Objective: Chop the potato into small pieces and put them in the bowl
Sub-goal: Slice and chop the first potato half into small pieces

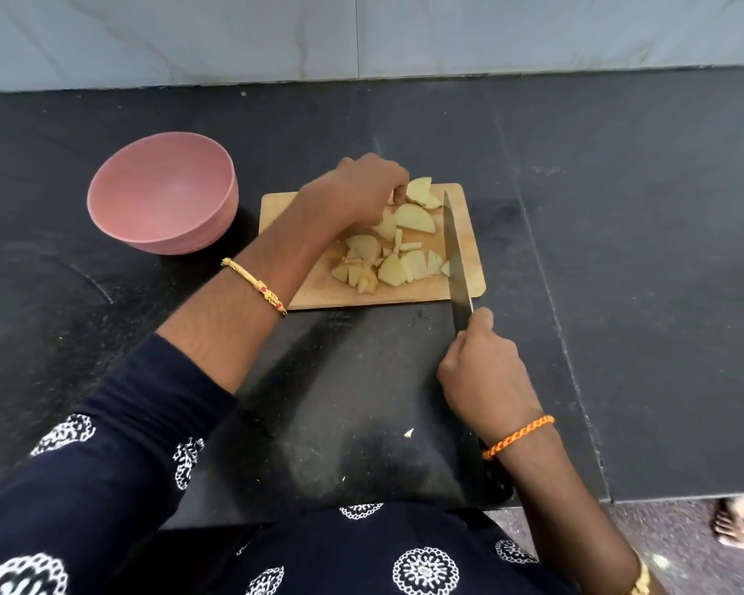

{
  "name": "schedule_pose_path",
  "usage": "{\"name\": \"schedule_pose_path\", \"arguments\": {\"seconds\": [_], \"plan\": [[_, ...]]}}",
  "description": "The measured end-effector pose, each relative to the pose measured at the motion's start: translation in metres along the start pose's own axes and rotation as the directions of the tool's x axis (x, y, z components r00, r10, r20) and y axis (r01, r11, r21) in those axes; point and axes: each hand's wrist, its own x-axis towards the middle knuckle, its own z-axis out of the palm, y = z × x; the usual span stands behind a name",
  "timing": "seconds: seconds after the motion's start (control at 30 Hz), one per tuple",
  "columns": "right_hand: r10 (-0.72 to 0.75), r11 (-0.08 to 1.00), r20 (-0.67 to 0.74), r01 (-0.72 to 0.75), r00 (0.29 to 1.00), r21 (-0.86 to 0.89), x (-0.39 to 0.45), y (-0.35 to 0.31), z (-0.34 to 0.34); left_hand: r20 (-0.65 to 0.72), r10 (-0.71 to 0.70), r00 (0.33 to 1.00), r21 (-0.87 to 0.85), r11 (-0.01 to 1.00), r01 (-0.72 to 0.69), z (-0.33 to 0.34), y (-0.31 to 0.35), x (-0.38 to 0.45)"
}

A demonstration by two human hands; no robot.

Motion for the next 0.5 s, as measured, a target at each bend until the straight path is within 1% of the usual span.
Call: {"name": "schedule_pose_path", "arguments": {"seconds": [0.07, 0.13, 0.2, 0.27, 0.3, 0.37, 0.43, 0.5], "plan": [[-0.013, 1.0, 0.001, 0.013, 1.0, 0.025, -0.003, -0.003, 0.006, -0.058, 0.006, 0.998, -0.092, 0.996, -0.011, -0.005, -0.004, -0.002], [-0.023, 0.998, -0.003, 0.023, 1.0, 0.064, -0.006, -0.005, 0.01, -0.156, -0.013, 0.988, -0.196, 0.98, -0.018, -0.01, -0.003, -0.006], [-0.036, 0.994, -0.008, 0.037, 0.999, 0.106, -0.009, -0.004, 0.013, -0.258, -0.065, 0.964, -0.326, 0.945, -0.024, -0.01, 0.001, -0.012], [-0.053, 0.989, -0.023, 0.056, 0.998, 0.134, -0.009, -0.001, 0.014, -0.328, -0.142, 0.934, -0.45, 0.893, -0.022, -0.004, 0.007, -0.02], [-0.061, 0.987, -0.044, 0.067, 0.997, 0.149, -0.009, 0.001, 0.014, -0.342, -0.174, 0.923, -0.503, 0.864, -0.024, 0.0, 0.01, -0.023], [-0.068, 0.981, -0.111, 0.087, 0.991, 0.176, -0.006, 0.006, 0.013, -0.328, -0.2, 0.923, -0.576, 0.817, -0.027, 0.011, 0.019, -0.028], [-0.073, 0.976, -0.165, 0.105, 0.983, 0.19, -0.001, 0.01, 0.008, -0.305, -0.183, 0.935, -0.577, 0.816, -0.029, 0.022, 0.027, -0.03], [-0.066, 0.973, -0.166, 0.1, 0.984, 0.209, 0.005, 0.015, 0.003, -0.297, -0.158, 0.942, -0.551, 0.834, -0.033, 0.032, 0.036, -0.028]]}}
